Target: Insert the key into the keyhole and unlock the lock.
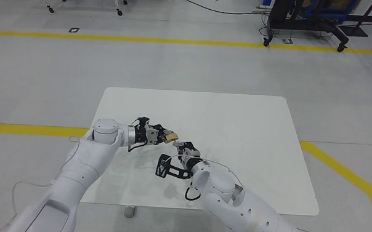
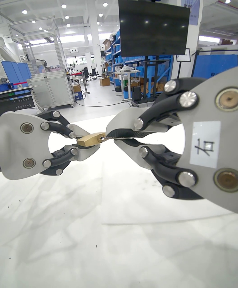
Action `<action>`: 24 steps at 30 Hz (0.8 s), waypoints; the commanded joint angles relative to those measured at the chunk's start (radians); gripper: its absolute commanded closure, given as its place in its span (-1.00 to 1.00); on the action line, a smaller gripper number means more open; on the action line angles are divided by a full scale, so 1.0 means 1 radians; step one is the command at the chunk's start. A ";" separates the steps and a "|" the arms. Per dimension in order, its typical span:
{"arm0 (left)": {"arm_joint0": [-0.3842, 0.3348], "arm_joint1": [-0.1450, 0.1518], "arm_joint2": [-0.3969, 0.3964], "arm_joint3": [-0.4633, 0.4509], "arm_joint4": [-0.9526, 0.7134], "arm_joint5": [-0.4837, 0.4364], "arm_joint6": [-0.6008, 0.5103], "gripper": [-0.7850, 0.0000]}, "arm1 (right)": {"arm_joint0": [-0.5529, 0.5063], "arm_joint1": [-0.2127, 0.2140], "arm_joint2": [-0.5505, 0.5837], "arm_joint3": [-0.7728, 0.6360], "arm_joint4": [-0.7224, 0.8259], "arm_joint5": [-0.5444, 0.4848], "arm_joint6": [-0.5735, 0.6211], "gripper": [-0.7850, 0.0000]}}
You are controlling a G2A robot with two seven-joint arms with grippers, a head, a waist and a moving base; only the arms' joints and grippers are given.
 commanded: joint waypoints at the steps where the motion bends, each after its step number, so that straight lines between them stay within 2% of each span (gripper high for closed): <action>1: 0.000 0.000 0.000 0.000 0.004 0.000 -0.002 1.00 | 0.001 -0.005 -0.001 0.005 -0.009 -0.004 0.009 1.00; 24: -0.004 -0.008 0.001 0.005 0.029 0.012 -0.013 1.00 | 0.001 -0.066 -0.008 0.035 -0.095 -0.015 0.097 1.00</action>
